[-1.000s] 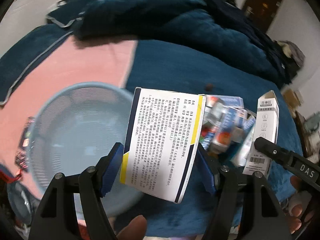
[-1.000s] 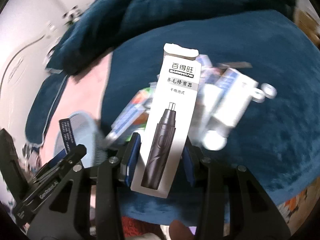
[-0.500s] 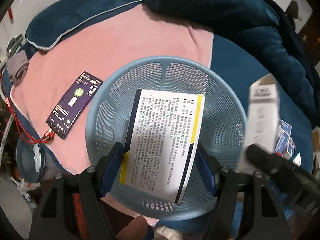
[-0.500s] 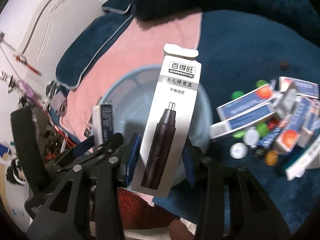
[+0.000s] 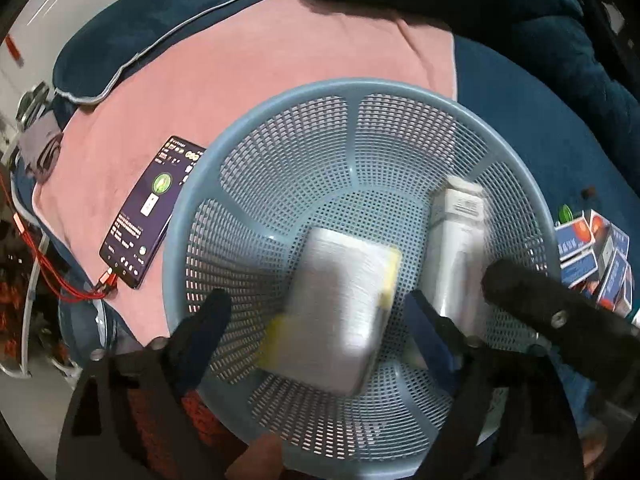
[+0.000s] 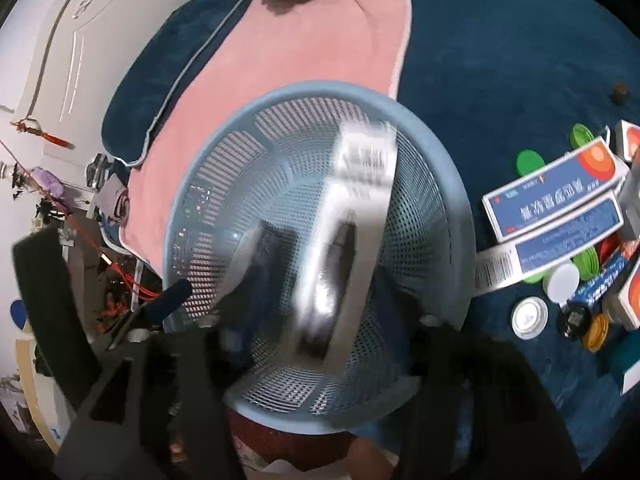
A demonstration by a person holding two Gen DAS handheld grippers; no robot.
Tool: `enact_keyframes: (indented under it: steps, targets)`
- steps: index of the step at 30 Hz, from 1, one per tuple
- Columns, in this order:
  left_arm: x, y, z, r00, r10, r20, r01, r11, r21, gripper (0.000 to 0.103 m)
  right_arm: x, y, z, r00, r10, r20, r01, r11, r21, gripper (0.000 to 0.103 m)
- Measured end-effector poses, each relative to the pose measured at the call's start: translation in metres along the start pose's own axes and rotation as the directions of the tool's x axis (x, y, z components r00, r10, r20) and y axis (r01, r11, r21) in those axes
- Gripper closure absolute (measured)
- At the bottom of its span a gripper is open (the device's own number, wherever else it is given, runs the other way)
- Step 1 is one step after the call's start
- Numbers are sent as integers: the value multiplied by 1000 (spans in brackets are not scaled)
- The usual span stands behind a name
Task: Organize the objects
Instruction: 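Open both grippers to drop the boxes into the blue basket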
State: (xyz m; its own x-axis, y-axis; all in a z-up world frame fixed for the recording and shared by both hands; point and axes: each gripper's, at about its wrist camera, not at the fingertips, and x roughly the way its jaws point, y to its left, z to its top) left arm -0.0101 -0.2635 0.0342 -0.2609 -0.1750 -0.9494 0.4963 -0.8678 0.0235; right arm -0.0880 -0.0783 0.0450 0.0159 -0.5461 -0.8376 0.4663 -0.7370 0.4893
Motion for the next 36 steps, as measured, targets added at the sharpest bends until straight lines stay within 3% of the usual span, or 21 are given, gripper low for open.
enact_keyframes:
  steps: [2, 9, 14, 20, 36]
  targets:
    - [-6, -2, -1, 1000, 12, 10, -13, 1000, 7, 9, -5, 4, 0, 1000, -3, 26, 3, 1000, -20, 19]
    - [-24, -4, 1, 997, 34, 64, -34, 999, 6, 7, -14, 12, -1, 1000, -13, 25, 14, 998, -57, 16]
    - [-24, -6, 2, 997, 57, 47, -57, 998, 0, 7, -25, 11, -4, 999, -29, 46, 32, 996, -77, 6]
    - [-29, -7, -1, 997, 62, 44, -61, 998, -27, 5, -33, 1, -6, 998, -39, 54, 42, 997, -66, 1]
    - [-39, -30, -2, 998, 41, 40, -40, 999, -11, 1, -47, -23, -15, 994, -76, 73, 81, 994, -77, 0]
